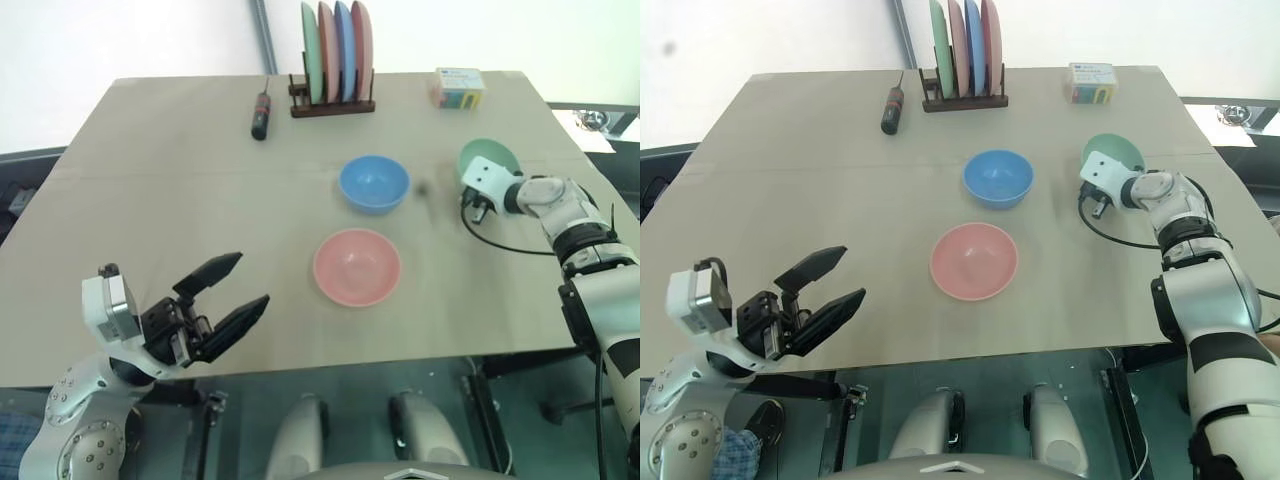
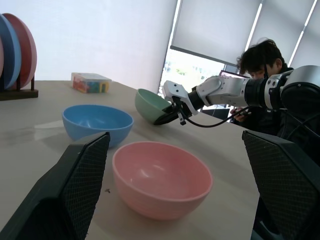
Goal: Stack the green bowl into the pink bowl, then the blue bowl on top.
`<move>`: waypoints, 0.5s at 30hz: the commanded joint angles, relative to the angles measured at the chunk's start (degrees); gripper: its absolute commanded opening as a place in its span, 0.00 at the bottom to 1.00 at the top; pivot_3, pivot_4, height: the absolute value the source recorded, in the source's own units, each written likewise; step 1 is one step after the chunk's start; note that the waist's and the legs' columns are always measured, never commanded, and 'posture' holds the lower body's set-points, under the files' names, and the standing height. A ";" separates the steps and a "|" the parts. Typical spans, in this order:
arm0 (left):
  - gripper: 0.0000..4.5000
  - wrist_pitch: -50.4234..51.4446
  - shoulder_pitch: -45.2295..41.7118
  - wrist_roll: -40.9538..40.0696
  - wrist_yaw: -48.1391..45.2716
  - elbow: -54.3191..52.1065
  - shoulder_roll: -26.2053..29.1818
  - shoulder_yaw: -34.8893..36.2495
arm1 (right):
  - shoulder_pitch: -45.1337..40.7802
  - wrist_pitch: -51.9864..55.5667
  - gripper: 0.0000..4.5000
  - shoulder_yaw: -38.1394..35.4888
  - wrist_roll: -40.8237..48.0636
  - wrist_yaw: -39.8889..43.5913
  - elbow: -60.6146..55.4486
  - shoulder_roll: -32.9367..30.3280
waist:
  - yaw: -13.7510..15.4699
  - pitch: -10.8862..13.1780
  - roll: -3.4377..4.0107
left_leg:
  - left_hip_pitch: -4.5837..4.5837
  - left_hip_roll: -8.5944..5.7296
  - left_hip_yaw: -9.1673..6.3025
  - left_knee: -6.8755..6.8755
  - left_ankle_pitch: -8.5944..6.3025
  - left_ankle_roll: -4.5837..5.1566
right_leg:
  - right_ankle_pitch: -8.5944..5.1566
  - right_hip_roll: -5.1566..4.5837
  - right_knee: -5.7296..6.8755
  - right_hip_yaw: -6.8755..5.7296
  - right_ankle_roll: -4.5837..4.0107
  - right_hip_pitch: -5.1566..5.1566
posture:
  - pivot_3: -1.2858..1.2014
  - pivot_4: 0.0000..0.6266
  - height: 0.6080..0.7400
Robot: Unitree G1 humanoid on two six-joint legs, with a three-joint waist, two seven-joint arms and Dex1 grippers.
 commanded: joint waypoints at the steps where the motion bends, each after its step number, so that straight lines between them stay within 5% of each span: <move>1: 1.00 -0.92 -1.26 -0.94 -0.91 0.59 1.21 0.11 | -1.70 -5.03 0.02 -1.63 2.69 8.95 -4.95 -1.06 | 0.00 0.02 0.03 | 0.00 0.00 0.01 0.00 0.00 0.00 | 0.04 0.00 0.00 0.00 0.07 0.00 | 0.52 0.24 1.00; 6: 1.00 -0.83 -2.10 -0.16 -2.31 1.92 2.43 -0.54 | 5.05 -3.45 0.02 -3.80 13.45 30.74 -26.98 -3.66 | -0.05 0.09 0.14 | 0.00 0.01 -0.01 -0.05 0.00 0.01 | 0.09 0.00 -0.01 -0.01 0.16 -0.02 | 0.52 0.24 1.00; 15: 1.00 -1.03 -4.94 2.22 -4.71 6.46 5.14 -2.37 | 22.89 25.90 0.02 -4.73 31.63 42.55 -86.15 -16.03 | 0.67 0.17 0.28 | -0.07 0.01 -0.19 -0.07 -0.02 0.02 | 0.05 -0.04 -0.04 -0.22 0.15 -0.02 | 0.52 0.24 1.00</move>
